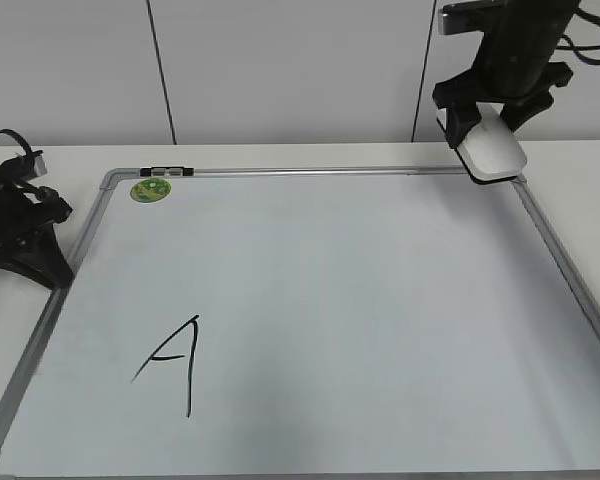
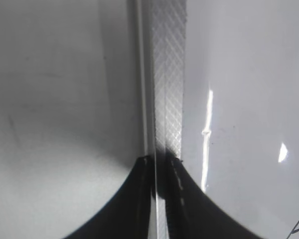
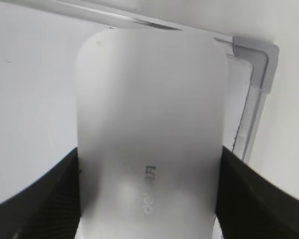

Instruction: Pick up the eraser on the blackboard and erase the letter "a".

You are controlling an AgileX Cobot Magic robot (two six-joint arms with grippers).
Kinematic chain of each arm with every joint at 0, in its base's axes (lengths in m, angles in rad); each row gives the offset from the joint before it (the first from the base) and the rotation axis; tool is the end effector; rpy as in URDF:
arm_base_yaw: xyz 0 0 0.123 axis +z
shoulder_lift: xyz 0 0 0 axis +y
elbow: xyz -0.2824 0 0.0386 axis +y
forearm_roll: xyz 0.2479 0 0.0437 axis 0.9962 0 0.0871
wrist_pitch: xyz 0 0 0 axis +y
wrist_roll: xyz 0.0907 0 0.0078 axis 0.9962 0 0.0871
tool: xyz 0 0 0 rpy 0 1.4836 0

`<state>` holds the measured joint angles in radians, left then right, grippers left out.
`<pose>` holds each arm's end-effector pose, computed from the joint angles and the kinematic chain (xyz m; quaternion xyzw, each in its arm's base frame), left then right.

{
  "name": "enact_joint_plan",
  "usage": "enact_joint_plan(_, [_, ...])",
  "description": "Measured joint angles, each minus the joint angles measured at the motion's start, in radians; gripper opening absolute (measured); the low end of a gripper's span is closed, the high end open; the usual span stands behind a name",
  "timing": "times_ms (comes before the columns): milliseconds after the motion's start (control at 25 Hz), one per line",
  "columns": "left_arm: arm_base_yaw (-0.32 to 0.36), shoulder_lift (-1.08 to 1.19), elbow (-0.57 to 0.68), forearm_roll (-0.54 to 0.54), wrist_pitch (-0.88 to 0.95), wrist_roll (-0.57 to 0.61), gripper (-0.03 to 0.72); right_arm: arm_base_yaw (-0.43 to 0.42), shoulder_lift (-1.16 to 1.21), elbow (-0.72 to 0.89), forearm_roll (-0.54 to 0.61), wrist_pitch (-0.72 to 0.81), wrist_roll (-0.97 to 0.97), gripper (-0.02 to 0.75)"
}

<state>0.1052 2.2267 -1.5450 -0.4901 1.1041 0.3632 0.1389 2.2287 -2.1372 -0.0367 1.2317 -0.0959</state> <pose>0.4182 0.0056 0.1186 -0.0028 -0.9759 0.2179 0.0117 0.4796 0.0639 0.2578 -0.1186 0.9787 -0.0145 0.1669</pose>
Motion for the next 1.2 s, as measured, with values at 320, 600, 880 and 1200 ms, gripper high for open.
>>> enact_joint_plan(320, [0.000, 0.000, 0.000, 0.000, 0.000, 0.000, 0.043, -0.009, -0.218, 0.363, -0.002, 0.002, 0.027, 0.531])
enact_joint_plan(600, [0.000, 0.001, 0.000, 0.000, 0.000, 0.000, 0.044, -0.070, -0.312, 0.612, 0.003, -0.071, 0.063, 0.531])
enact_joint_plan(880, [0.000, 0.001, 0.000, 0.000, 0.000, 0.000, 0.045, -0.137, -0.314, 0.712, 0.037, -0.188, 0.071, 0.531])
enact_joint_plan(1200, [0.000, 0.001, 0.000, -0.002, 0.002, 0.000, 0.045, -0.159, -0.249, 0.696, 0.058, -0.244, 0.072, 0.531])
